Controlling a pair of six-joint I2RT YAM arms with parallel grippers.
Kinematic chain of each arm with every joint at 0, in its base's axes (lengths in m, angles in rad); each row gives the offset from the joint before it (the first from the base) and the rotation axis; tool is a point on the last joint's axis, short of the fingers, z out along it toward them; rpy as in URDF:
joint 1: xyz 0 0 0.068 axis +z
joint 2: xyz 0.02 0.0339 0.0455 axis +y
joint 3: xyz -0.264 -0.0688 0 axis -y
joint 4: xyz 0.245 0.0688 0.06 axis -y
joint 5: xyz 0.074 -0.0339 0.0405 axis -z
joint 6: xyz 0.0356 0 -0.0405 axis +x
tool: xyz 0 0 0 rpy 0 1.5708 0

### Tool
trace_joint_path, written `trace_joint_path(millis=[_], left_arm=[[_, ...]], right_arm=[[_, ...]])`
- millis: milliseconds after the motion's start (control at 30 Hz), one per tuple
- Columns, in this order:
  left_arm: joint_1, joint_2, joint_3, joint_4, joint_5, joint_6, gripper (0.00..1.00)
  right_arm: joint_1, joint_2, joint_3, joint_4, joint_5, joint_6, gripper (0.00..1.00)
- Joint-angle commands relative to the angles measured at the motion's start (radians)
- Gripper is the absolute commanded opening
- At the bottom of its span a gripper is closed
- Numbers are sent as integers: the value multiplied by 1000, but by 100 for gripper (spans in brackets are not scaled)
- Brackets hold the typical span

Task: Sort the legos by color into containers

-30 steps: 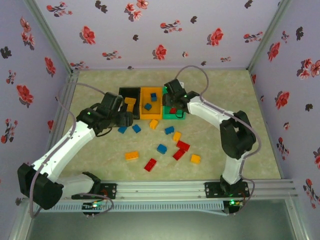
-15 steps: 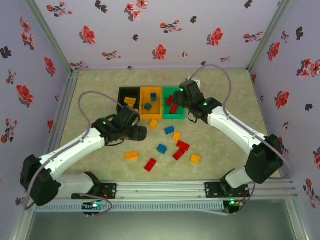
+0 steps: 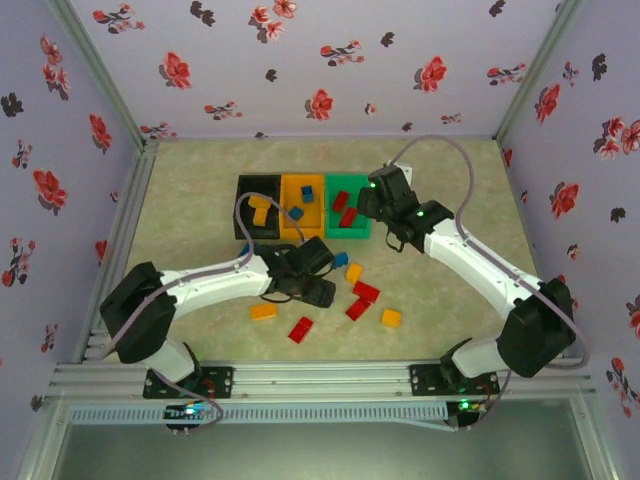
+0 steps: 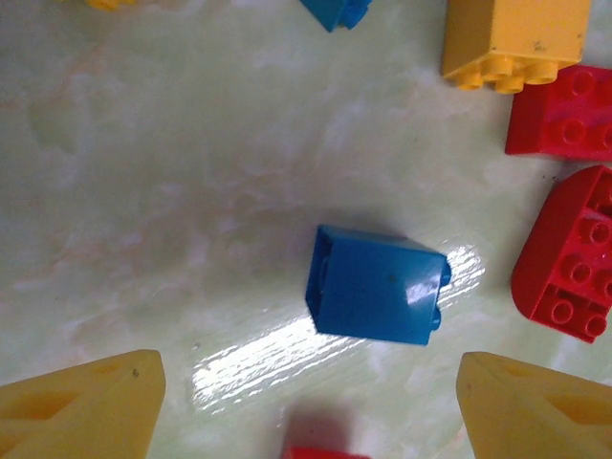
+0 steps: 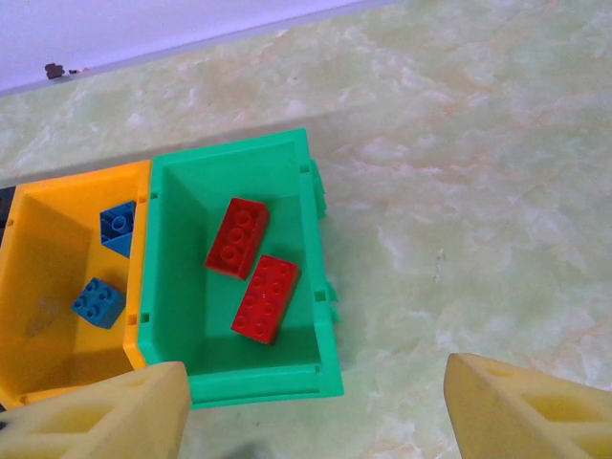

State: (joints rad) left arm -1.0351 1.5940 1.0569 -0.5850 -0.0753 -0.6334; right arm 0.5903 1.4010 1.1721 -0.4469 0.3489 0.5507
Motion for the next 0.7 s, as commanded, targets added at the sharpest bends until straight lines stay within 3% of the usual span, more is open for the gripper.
trace_joint_path(millis=[0,667], left_arm=[[-14,42,45,8,21,16,81],[-33,188,117,-8,59,48,69]], right_arm=[[-13,-30,-18,-14,35,-5,72],[-27,-10,-18,-16,28,-12,72]])
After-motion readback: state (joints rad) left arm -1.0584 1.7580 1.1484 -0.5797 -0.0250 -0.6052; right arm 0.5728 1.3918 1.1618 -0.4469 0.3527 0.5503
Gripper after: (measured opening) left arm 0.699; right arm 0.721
